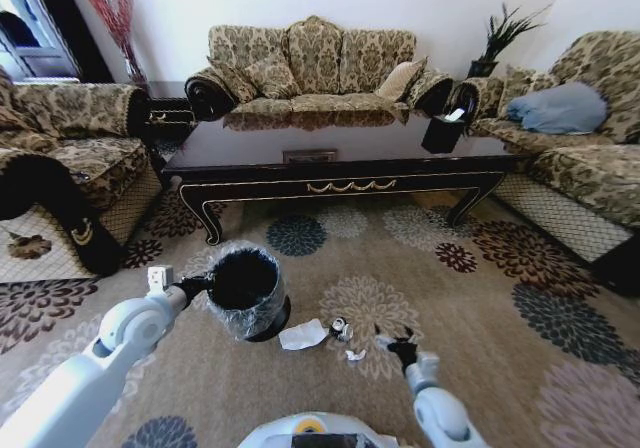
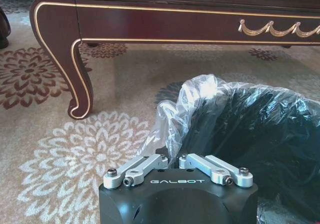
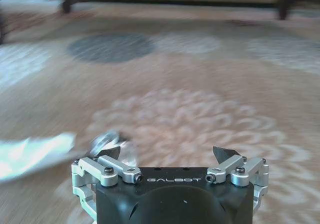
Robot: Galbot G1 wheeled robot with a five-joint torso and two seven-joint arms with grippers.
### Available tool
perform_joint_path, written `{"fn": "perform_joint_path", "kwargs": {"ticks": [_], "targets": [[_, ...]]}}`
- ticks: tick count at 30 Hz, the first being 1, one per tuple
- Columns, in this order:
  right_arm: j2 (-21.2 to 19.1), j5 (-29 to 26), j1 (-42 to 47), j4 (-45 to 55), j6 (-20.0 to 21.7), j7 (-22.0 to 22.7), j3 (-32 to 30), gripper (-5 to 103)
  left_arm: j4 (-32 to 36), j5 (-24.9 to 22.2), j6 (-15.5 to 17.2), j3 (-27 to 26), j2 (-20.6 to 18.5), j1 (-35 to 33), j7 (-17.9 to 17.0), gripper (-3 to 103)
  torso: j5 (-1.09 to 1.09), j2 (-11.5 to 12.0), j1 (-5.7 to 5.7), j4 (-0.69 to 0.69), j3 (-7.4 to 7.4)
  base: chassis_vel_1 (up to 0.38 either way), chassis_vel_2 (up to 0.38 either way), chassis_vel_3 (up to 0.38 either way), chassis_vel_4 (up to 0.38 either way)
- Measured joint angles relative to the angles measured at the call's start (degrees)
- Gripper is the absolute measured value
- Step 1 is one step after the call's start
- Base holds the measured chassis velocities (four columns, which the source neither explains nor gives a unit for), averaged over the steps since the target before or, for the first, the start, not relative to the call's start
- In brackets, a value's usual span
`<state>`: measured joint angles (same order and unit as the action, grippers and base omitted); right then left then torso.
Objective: Move to the front of the table and pick up the trash from the floor, then place it into the trash bin.
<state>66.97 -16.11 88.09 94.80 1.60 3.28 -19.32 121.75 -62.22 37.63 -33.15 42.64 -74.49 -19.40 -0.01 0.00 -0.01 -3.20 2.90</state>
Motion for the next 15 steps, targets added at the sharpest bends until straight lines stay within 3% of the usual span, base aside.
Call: {"fn": "perform_joint_path", "kwargs": {"ticks": [8, 15], "targets": [[-6.83, 3.74, -0.54, -2.29, -3.46, -4.21, 5.04, 100, 2.24, -0.66, 0.41, -0.79, -0.76, -2.33, -1.09, 4, 0.01, 0.0, 0.0, 0.01, 0.0, 0.0, 0.0, 0.0, 0.0], [-12.85, 11.87, -4.1, -8.12, -11.13, -9.2, 10.51, 100, 5.23, -2.02, 0.82, -1.91, -1.58, -4.42, -2.61, 4, 0.01, 0.0, 0.0, 0.0, 0.0, 0.0, 0.0, 0.0, 0.0]]}}
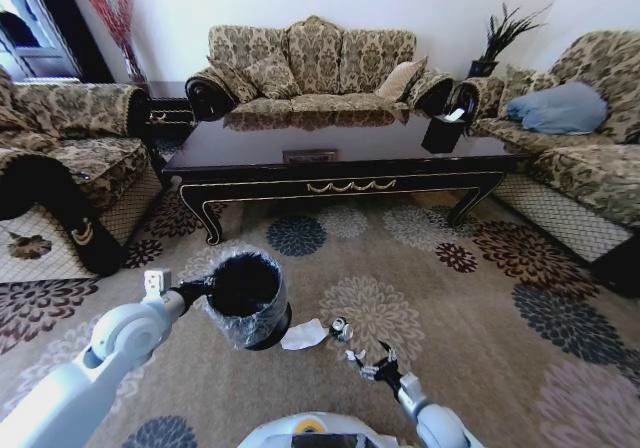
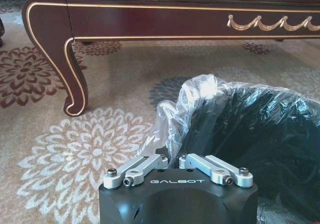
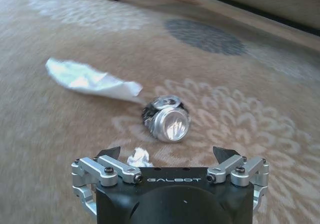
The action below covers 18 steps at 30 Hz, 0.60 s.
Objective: Move to the front of the table and pick up the trash from the floor, then place it into the trash bin.
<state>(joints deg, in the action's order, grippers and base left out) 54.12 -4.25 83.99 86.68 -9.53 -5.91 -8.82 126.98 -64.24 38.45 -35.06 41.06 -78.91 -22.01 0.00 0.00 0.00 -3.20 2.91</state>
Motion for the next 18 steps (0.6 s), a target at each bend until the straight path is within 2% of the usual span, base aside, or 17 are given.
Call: {"fn": "perform_joint_path", "kwargs": {"ticks": [4, 12, 18], "targets": [[-0.74, 1.43, -2.89, -2.43, -1.6, -0.85, 1.58, 100, 1.73, -0.65, 0.23, -2.2, -0.44, -2.24, -0.34, 4, 0.0, 0.0, 0.0, 0.01, 0.0, 0.0, 0.0, 0.0, 0.0], [-0.09, 0.6, -7.85, -6.74, -2.27, -1.91, 4.93, 100, 2.98, -1.12, 0.69, -7.53, 0.43, -6.7, -0.6, 4, 0.01, 0.0, 0.0, 0.02, 0.0, 0.0, 0.0, 0.0, 0.0], [0.62, 0.13, -8.81, -9.96, -2.55, -2.33, 5.65, 100, 2.35, -1.13, 0.7, -8.38, 1.15, -7.18, -0.42, 4, 0.0, 0.0, 0.0, 0.0, 0.0, 0.0, 0.0, 0.0, 0.0]]}}
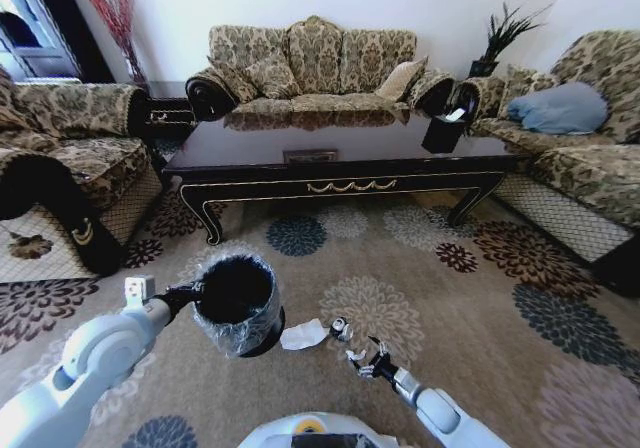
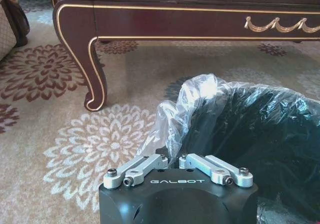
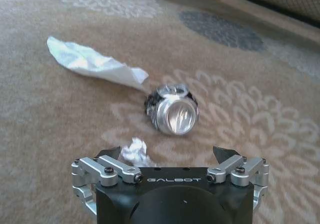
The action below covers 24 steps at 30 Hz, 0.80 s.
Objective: Move to the front of the table and pick up the trash from the floor, then place it into the trash bin.
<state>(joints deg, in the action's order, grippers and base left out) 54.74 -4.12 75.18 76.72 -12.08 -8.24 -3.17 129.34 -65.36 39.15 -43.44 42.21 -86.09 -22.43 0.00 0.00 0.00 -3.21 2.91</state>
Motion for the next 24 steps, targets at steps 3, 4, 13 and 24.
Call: {"fn": "perform_joint_path", "kwargs": {"ticks": [3, 4, 13, 24], "targets": [[0.28, 0.35, -0.26, -1.03, -0.17, -0.06, 0.07, 100, -0.44, 0.11, 0.01, 0.25, 0.27, 0.12, 0.02, 4, 0.01, 0.0, 0.0, 0.01, 0.0, 0.0, 0.0, 0.0, 0.0], [0.48, 0.52, -0.5, -1.67, -0.23, -0.11, 0.18, 100, -0.66, 0.14, 0.01, 0.45, 0.33, 0.25, 0.03, 4, 0.01, 0.0, 0.0, 0.01, 0.0, 0.0, 0.0, 0.0, 0.0], [1.77, 0.49, -3.3, -6.07, -0.49, -0.32, 0.95, 91, -1.45, -0.64, 0.01, 0.87, -0.17, 1.43, 0.11, 4, 0.0, 0.0, 0.0, 0.02, 0.0, 0.0, 0.0, 0.0, 0.0], [2.01, -1.36, -2.82, -7.15, -0.71, -0.51, 1.26, 52, -2.12, 0.14, -0.23, 0.7, 0.02, 1.68, 0.15, 4, -0.01, 0.0, 0.0, 0.03, 0.0, 0.0, 0.0, 0.0, 0.0]]}}
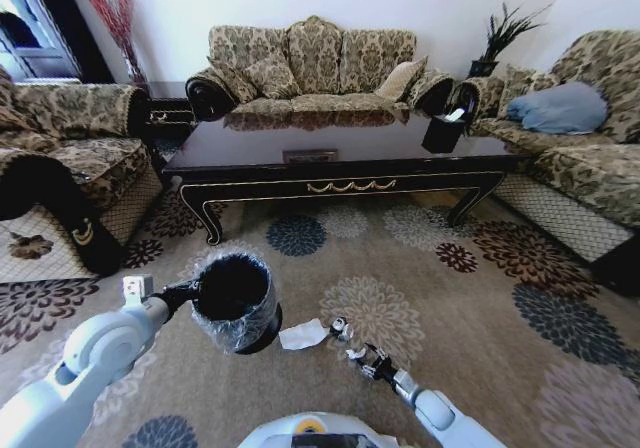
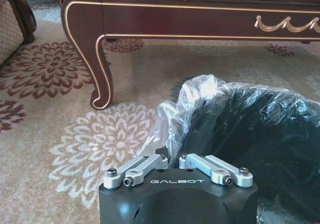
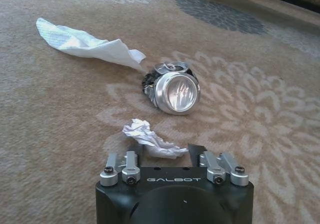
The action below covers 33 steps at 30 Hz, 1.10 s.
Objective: Move to the front of the table and pick up the trash from the floor, then place it into the trash bin.
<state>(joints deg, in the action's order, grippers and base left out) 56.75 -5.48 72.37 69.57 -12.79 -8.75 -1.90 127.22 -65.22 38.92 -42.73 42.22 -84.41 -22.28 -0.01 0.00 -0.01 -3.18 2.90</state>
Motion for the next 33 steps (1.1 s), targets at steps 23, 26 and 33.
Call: {"fn": "perform_joint_path", "kwargs": {"ticks": [23, 26, 33], "targets": [[0.12, 0.58, 3.85, 4.81, 1.99, 0.99, -3.69, 0, -0.19, 0.52, -0.12, 0.67, 0.62, -0.22, 0.86, 4, 0.01, 0.01, 0.01, 0.0, 0.0, 0.0, 0.0, 0.0, 0.0], [-0.91, 0.19, 5.41, 8.22, 2.38, 1.12, -5.75, 0, -0.36, 0.87, -0.13, 3.89, -0.01, 1.72, 0.61, 4, 0.0, 0.01, 0.01, -0.01, 0.01, 0.0, 0.0, 0.0, 0.0], [-3.1, -2.4, 9.68, 16.9, 3.37, 2.31, -12.55, 0, -1.09, 2.49, -0.2, 11.56, -0.65, 5.69, -0.23, 4, 0.01, 0.01, 0.01, -0.03, 0.01, 0.0, 0.0, 0.0, 0.0]]}}
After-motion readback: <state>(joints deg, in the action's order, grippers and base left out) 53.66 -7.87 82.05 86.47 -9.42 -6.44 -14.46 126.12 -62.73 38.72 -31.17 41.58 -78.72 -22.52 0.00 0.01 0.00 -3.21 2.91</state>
